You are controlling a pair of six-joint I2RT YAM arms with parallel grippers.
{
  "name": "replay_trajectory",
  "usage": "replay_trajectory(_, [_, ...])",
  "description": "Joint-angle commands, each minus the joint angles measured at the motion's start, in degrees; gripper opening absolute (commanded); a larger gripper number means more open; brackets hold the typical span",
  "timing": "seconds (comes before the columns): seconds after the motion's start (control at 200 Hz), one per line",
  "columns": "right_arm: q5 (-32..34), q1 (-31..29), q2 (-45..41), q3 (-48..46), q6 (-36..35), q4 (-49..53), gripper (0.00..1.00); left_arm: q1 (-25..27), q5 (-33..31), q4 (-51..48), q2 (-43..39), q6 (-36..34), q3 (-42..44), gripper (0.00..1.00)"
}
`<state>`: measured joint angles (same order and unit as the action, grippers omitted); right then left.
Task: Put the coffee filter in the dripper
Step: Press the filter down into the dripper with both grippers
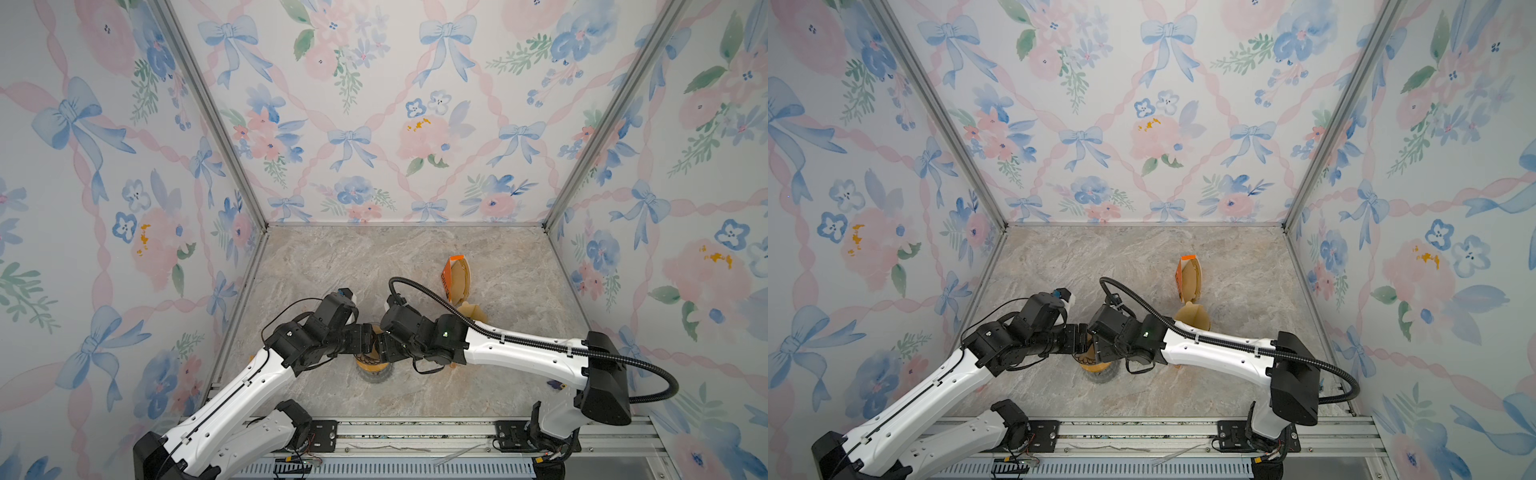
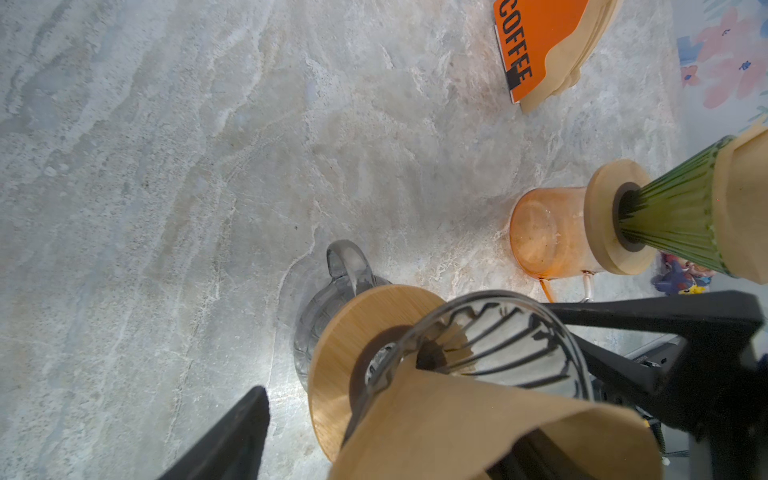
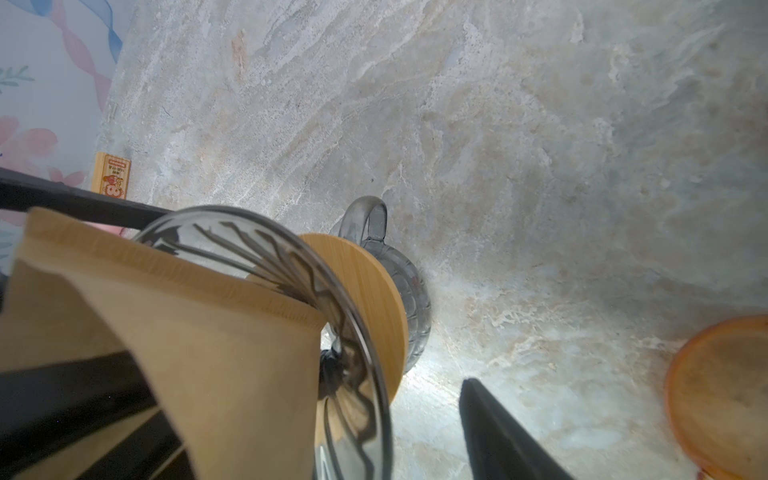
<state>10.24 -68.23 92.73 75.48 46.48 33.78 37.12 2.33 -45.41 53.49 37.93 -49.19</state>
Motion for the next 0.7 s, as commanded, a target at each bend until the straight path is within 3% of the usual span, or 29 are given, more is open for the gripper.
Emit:
replay_trajectory(0.0, [-0.6, 1.0, 0.4, 0.7, 0.0, 0.9, 0.76, 0.3, -0.8, -0.8, 0.4, 0.8, 0.7, 0.82])
replay_trajectory(0.355, [-5.8, 2.6, -3.3, -0.9, -5.5, -3.1, 0.75, 1.2, -0.3, -0.6, 0.8, 1.5, 2.1, 0.82])
replay_trajectory(0.695, [-5.0, 4.8, -2.7, 0.1, -5.3, 0.7, 0.67, 1.9, 0.3, -0.5, 1.1, 2.4, 1.6, 0.83])
